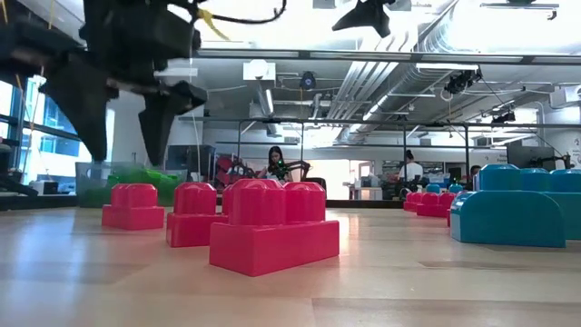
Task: Sort blocks
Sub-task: Put the red game piece into the white bin
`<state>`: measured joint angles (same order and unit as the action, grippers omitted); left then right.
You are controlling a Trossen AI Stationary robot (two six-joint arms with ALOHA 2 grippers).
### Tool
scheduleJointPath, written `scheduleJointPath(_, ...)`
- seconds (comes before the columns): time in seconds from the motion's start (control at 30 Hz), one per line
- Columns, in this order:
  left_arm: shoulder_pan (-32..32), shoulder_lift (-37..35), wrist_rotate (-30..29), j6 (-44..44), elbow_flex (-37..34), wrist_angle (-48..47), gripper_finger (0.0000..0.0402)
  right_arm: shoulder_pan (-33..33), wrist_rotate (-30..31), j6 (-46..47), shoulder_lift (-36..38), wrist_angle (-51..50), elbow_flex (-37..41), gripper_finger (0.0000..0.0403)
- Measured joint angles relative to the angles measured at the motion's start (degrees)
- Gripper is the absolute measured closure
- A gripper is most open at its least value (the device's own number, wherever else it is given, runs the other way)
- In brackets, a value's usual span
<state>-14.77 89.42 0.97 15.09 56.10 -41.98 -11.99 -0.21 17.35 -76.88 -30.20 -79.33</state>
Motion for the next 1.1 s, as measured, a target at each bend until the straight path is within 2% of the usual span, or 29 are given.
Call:
scheduleJointPath(0.33, 1.1, 8.9, -0.1, -0.3, 0.0, 2.7, 0.0147, 0.0, 0.0, 0.6, 0.0, -0.4, 0.0, 0.0188)
scheduleJointPath(0.53, 1.4, 11.0, 0.7, -1.5, 0.0, 2.1, 0.0152, 0.0, 0.0, 0.6, 0.0, -0.5, 0.0, 0.0188)
scheduleJointPath(0.67, 1.8, 9.4, 2.4, -4.9, 0.0, 1.3, 0.0201, 0.0, 0.0, 0.6, 0.0, -0.5, 0.0, 0.0188)
scheduleJointPath(0.87, 4.5, 2.3, 4.5, -10.9, 0.0, 0.9, 0.0349, 0.0, 0.0, -1.1, 0.0, -0.5, 0.0, 0.0188)
scheduleJointPath(0.93, 5.5, -0.8, 4.5, -12.6, 0.0, 0.9, 0.0385, 0.0, 0.0, -1.3, 0.0, -0.5, 0.0, 0.0188)
scheduleJointPath(1.0, 6.4, -3.5, 4.5, -13.5, 0.0, 0.6, 0.0391, 0.0, 0.0, -1.9, 0.0, -0.5, 0.0, 0.0188)
scheduleJointPath(1.1, 7.1, -7.2, 4.4, -13.4, 0.0, -0.4, 0.0372, 0.0, 0.0, -2.4, 0.0, -0.5, 0.0, 0.0188)
